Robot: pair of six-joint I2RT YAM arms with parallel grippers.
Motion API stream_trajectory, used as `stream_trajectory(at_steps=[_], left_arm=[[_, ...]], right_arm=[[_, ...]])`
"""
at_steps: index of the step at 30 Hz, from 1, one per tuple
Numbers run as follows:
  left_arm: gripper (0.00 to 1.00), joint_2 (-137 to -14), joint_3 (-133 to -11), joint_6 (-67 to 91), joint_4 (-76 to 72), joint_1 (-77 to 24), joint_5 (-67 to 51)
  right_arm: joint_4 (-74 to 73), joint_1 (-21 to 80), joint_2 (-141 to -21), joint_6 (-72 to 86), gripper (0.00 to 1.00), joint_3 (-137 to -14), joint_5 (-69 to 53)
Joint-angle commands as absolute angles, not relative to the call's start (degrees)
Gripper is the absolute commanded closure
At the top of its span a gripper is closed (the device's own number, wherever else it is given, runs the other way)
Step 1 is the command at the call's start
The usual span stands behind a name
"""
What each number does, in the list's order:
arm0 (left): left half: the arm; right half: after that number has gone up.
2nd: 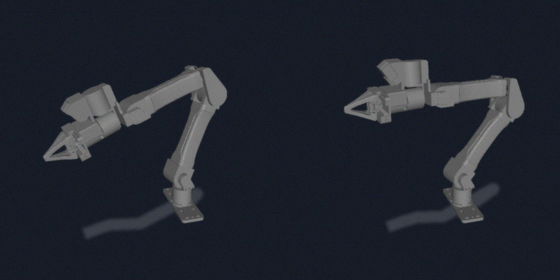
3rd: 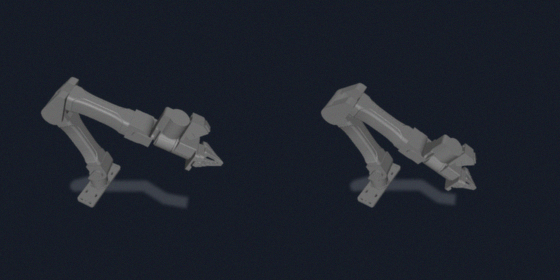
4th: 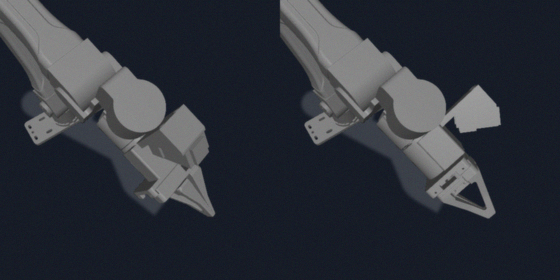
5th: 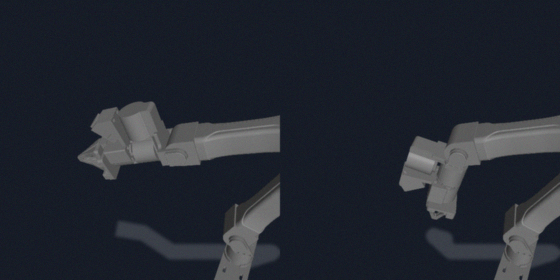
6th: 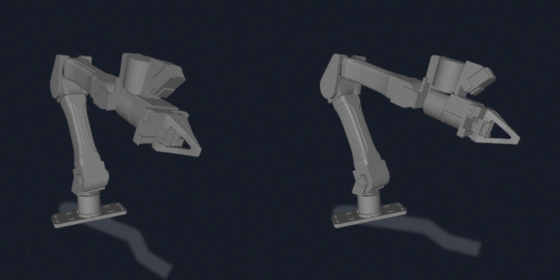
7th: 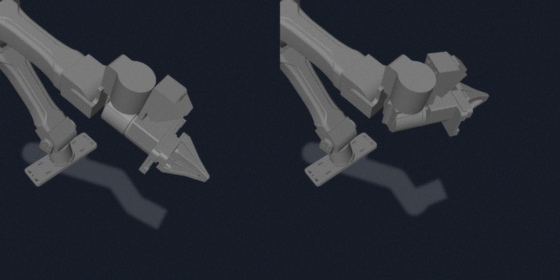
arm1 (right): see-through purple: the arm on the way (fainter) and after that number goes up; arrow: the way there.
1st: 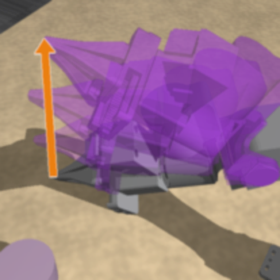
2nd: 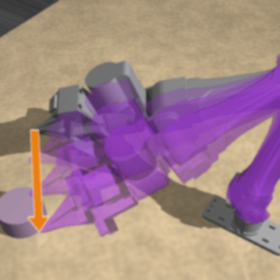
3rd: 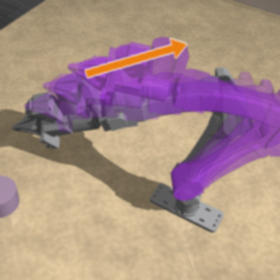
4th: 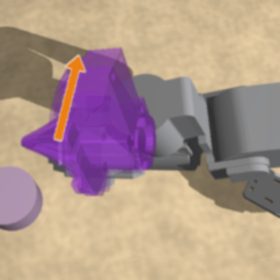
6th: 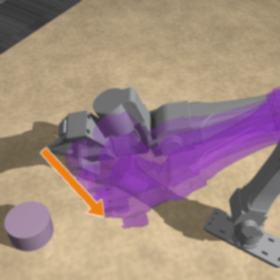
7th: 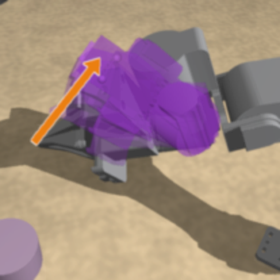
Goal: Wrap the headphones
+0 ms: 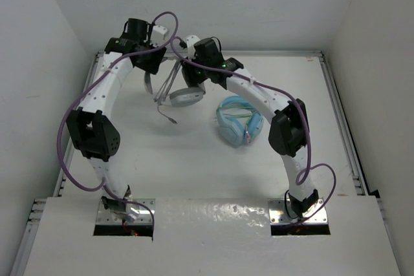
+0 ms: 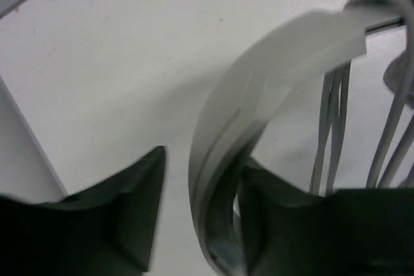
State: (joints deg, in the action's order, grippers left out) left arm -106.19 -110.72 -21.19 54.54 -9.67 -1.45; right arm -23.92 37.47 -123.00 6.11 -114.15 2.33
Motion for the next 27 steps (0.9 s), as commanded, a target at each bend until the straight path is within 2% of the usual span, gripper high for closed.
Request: stream_trajectory(at_steps=[1,2,3,5,6,7,12,19,27], left_arm=[[0.51,-104.50,-114.08,-21.53,49.84,-10.46,-4.92],[0.44,-104.59,-114.26,-21.19,49.66,-10.46,-5.27],[0.33,-104.59,-114.52,-20.83,49.48,-10.37,-6.23],[0.22,-104.59,-115.40,-19.69,49.04,-10.46,-7.73],[0.07,-104.42,-115.75,-19.25,48.87,-10.46,-9.56],[0.01,-104.24,-116.01,-18.55,48.61,-10.46,-10.36],[0.00,-103.01,-117.94,-18.19,48.86,-10.37,-13.54],[0.00,-98.71,-115.85,-18.28,47.64,-10.02,-10.90],[0.01,-89.30,-100.82,-21.09,44.04,-7.92,-8.52]], right_arm=[[-27.59,36.57,-121.64,12.21,1.00,-118.30,-4.39],[-27.95,36.30,-121.38,13.26,1.00,-117.95,-5.00],[-28.12,35.95,-121.20,13.71,1.00,-117.08,-5.97],[-28.04,35.07,-121.02,14.76,1.00,-116.54,-6.50],[-28.04,34.72,-121.20,15.29,1.00,-116.37,-7.46],[-28.12,33.85,-121.90,16.51,1.00,-116.45,-8.25],[-27.33,31.82,-125.32,20.39,1.00,-118.21,-12.48],[-25.84,31.29,-127.44,21.71,1.00,-116.81,-7.83],[-24.35,25.94,-122.53,22.06,1.00,-111.36,-4.40]])
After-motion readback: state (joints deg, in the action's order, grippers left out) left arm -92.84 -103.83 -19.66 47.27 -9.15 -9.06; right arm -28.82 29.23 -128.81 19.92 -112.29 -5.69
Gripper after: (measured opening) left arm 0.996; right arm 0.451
